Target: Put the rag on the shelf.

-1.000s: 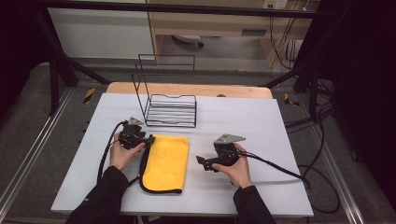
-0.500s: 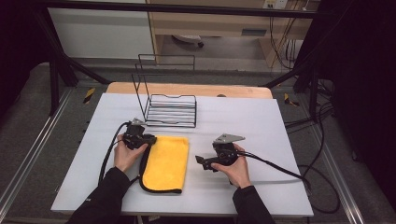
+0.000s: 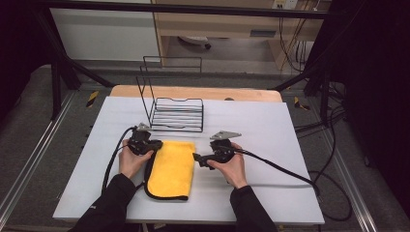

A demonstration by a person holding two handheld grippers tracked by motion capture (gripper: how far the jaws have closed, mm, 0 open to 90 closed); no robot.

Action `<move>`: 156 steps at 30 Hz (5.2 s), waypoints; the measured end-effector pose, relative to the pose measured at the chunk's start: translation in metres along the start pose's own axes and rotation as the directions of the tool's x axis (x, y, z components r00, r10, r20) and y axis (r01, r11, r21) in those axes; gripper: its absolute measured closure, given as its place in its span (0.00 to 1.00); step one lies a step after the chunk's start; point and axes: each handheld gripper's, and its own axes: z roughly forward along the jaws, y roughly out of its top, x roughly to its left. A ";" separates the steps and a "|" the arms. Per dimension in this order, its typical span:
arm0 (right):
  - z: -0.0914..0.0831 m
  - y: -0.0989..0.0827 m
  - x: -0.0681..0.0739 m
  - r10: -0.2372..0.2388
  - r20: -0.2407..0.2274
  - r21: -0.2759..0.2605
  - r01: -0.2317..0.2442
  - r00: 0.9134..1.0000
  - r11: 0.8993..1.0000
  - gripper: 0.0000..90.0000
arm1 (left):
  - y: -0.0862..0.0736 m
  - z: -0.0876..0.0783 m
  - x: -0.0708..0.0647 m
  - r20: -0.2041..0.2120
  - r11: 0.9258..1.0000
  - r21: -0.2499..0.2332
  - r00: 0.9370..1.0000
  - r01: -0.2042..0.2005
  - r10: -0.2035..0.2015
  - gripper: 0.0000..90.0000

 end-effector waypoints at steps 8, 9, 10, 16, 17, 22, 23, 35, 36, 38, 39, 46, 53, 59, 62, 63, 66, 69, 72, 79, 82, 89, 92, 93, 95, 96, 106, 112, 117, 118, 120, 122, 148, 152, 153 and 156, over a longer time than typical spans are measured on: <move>0.030 0.014 0.001 0.012 0.035 0.008 -0.013 0.999 1.000 0.35 | 0.000 0.000 0.000 0.000 1.000 -0.001 1.000 0.001 -0.001 0.83; 0.033 0.014 0.000 0.018 0.039 0.008 -0.019 0.999 1.000 0.38 | 0.000 0.000 0.000 0.000 1.000 -0.001 1.000 0.002 -0.002 0.83; 0.035 0.013 -0.001 0.022 0.045 0.008 -0.023 0.999 1.000 0.40 | 0.000 0.000 0.000 0.001 1.000 -0.001 1.000 0.001 -0.001 0.83; 0.048 0.008 -0.004 0.049 0.052 0.047 -0.051 0.997 0.998 0.57 | 0.000 0.000 -0.001 -0.005 1.000 -0.004 1.000 -0.009 0.009 0.83; 0.049 0.007 -0.004 0.055 0.048 0.055 -0.057 0.997 0.997 0.60 | 0.000 0.000 -0.001 -0.004 1.000 -0.004 1.000 -0.009 0.009 0.83; 0.053 0.005 -0.005 0.070 0.037 0.065 -0.072 0.997 0.995 0.70 | -0.001 0.000 0.000 0.002 1.000 -0.006 1.000 -0.010 0.010 0.83; 0.054 0.005 -0.004 0.072 0.034 0.063 -0.074 0.997 0.995 0.72 | -0.001 0.000 0.000 0.003 1.000 -0.006 1.000 -0.010 0.010 0.83; 0.058 0.007 0.001 0.074 0.033 0.092 -0.077 0.997 0.993 0.87 | -0.001 0.000 0.002 0.013 1.000 -0.008 1.000 -0.004 0.005 0.83; 0.058 0.007 0.001 0.078 0.033 0.090 -0.081 0.996 0.993 0.88 | -0.001 0.000 0.003 0.017 1.000 -0.008 1.000 0.001 -0.001 0.83; 0.058 0.007 0.001 0.090 0.035 0.092 -0.093 0.995 0.991 0.89 | -0.001 0.000 0.004 0.027 1.000 -0.008 0.999 0.017 -0.017 0.83; 0.058 0.007 0.001 0.098 0.036 0.094 -0.101 0.995 0.990 0.89 | -0.001 0.000 0.005 0.032 1.000 -0.011 0.999 0.023 -0.023 0.84; 0.057 0.008 0.001 0.120 0.038 0.096 -0.124 0.992 0.988 0.93 | -0.001 -0.002 0.005 0.036 0.999 -0.013 0.999 0.040 -0.039 0.88; 0.050 0.011 0.004 0.109 0.031 0.066 -0.111 0.994 0.992 0.93 | -0.001 -0.013 0.008 0.060 0.996 -0.058 0.997 0.060 -0.057 0.90; 0.041 0.015 0.008 0.101 0.013 0.022 -0.101 0.995 0.995 0.93 | -0.001 -0.023 0.005 0.053 0.994 -0.099 0.998 0.042 -0.037 0.90; 0.036 0.017 0.011 0.097 0.001 0.006 -0.097 0.995 0.995 0.93 | -0.001 -0.028 0.004 0.052 0.992 -0.117 0.998 0.039 -0.033 0.90; 0.034 0.017 0.011 0.093 -0.002 0.002 -0.093 0.996 0.996 0.93 | -0.001 -0.030 0.003 0.055 0.992 -0.121 0.998 0.039 -0.032 0.90; 0.030 0.018 0.014 0.084 -0.015 -0.017 -0.085 0.996 0.996 0.93 | -0.001 -0.037 0.001 0.056 0.990 -0.137 0.998 0.033 -0.026 0.90; 0.025 0.019 0.016 0.072 -0.024 -0.032 -0.073 0.997 0.997 0.93 | -0.002 -0.043 -0.001 0.054 0.988 -0.154 0.998 0.022 -0.014 0.90; 0.019 0.020 0.018 0.068 -0.034 -0.046 -0.070 0.997 0.997 0.93 | -0.002 -0.049 -0.004 0.050 0.985 -0.170 0.999 0.014 -0.006 0.90; 0.008 0.023 0.024 0.054 -0.052 -0.077 -0.058 0.997 0.995 0.93 | -0.004 -0.062 -0.008 0.051 0.978 -0.207 0.999 0.008 0.003 0.90; 0.005 0.024 0.026 0.043 -0.058 -0.094 -0.048 0.997 0.994 0.93 | -0.005 -0.068 -0.010 0.049 0.975 -0.223 0.999 0.002 0.009 0.90; -0.005 0.029 0.032 0.017 -0.068 -0.127 -0.026 0.998 0.992 0.93 | -0.004 -0.084 -0.014 0.033 0.963 -0.269 0.999 -0.017 0.027 0.90; -0.010 0.033 0.035 -0.003 -0.066 -0.147 -0.007 0.998 0.989 0.93 | -0.003 -0.092 -0.016 0.028 0.956 -0.292 0.999 -0.023 0.032 0.90; -0.011 0.034 0.036 -0.010 -0.063 -0.154 0.000 0.998 0.988 0.93 | -0.002 -0.094 -0.016 0.025 0.953 -0.301 0.999 -0.025 0.034 0.90; -0.014 0.038 0.039 -0.018 -0.065 -0.166 0.007 0.998 0.986 0.93 | -0.001 -0.099 -0.018 0.017 0.949 -0.315 0.999 -0.030 0.037 0.90; -0.015 0.039 0.040 -0.020 -0.063 -0.173 0.008 0.998 0.985 0.93 | -0.001 -0.101 -0.018 0.017 0.946 -0.322 0.999 -0.030 0.038 0.90; -0.027 0.050 0.046 -0.067 -0.063 -0.220 0.051 0.996 0.974 0.93 | 0.004 -0.118 -0.022 -0.006 0.925 -0.378 0.999 -0.041 0.041 0.90; -0.034 0.055 0.048 -0.087 -0.061 -0.240 0.070 0.994 0.968 0.93 | 0.007 -0.126 -0.026 -0.009 0.912 -0.408 0.999 -0.044 0.045 0.90; -0.041 0.061 0.051 -0.104 -0.059 -0.260 0.085 0.993 0.962 0.93 | 0.009 -0.134 -0.029 -0.019 0.898 -0.438 0.999 -0.047 0.043 0.90; -0.043 0.062 0.051 -0.107 -0.060 -0.266 0.088 0.992 0.960 0.93 | 0.010 -0.135 -0.030 -0.019 0.894 -0.445 0.999 -0.047 0.043 0.90; -0.046 0.064 0.051 -0.110 -0.060 -0.278 0.089 0.992 0.957 0.93 | 0.011 -0.138 -0.031 -0.013 0.887 -0.459 0.999 -0.046 0.045 0.90; -0.048 0.066 0.051 -0.114 -0.059 -0.286 0.092 0.992 0.954 0.93 | 0.012 -0.141 -0.033 -0.019 0.880 -0.472 0.999 -0.052 0.049 0.90; -0.081 0.097 0.056 -0.163 0.006 -0.419 0.151 0.987 0.896 0.93 | 0.042 -0.164 -0.046 -0.060 0.793 -0.604 0.997 -0.077 0.052 0.90; -0.085 0.101 0.056 -0.167 0.017 -0.435 0.157 0.986 0.886 0.93 | 0.048 -0.166 -0.047 -0.061 0.780 -0.621 0.997 -0.076 0.049 0.90; -0.087 0.103 0.056 -0.166 0.020 -0.439 0.158 0.986 0.885 0.93 | 0.049 -0.167 -0.048 -0.069 0.777 -0.625 0.997 -0.080 0.047 0.90; -0.090 0.106 0.056 -0.171 0.033 -0.452 0.168 0.985 0.876 0.93 | 0.053 -0.168 -0.049 -0.068 0.767 -0.637 0.997 -0.077 0.044 0.90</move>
